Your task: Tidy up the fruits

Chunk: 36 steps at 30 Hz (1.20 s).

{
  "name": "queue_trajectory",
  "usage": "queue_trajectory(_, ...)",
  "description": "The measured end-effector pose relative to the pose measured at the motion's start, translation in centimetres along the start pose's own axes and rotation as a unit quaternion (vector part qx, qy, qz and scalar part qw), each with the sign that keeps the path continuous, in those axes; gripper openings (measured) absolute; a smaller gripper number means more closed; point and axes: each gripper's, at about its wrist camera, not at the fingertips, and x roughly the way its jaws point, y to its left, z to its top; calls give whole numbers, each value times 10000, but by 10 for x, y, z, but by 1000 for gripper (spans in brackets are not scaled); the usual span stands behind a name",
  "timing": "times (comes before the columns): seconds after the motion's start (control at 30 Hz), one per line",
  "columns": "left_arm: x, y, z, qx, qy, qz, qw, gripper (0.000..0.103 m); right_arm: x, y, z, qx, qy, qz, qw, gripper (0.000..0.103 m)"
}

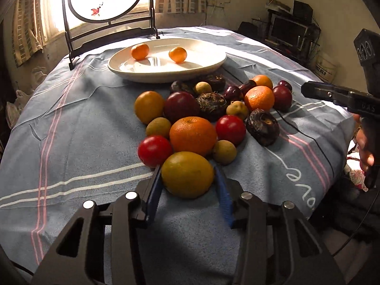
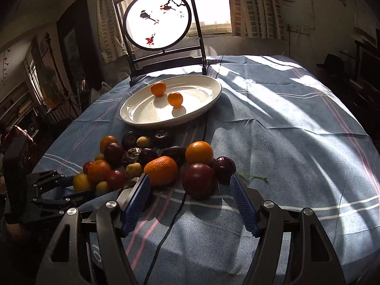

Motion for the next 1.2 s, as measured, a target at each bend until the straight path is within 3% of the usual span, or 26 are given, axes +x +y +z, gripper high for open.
queue_trajectory(0.27, -31, 0, 0, -47, -334, 58, 9994, 42, 15, 31, -16, -473, 389, 773, 9951, 70)
queue_trajectory(0.37, -38, 3, 2, -113, -401, 87, 9991, 42, 31, 48, -15, -622, 542, 839, 9931, 70)
queue_trajectory(0.53, -37, 7, 3, -170, -357, 86, 9992, 42, 56, 71, -10, -857, 734, 602, 9918, 70)
queue_trajectory(0.6, -37, 7, 3, -174, -359, 77, 9992, 42, 63, 75, -11, -926, 771, 516, 9914, 65)
queue_trajectory(0.67, -37, 7, 3, -179, -355, 67, 9992, 42, 62, 77, -12, -987, 729, 443, 9915, 44)
queue_trajectory(0.93, -43, 11, 4, -259, -456, 29, 9986, 42, 19, 57, -9, -558, 393, 1044, 9922, 43)
queue_trajectory(1.2, -44, 21, 37, -354, -650, -87, 9972, 42, -9, 23, 34, -149, -195, 962, 9951, 44)
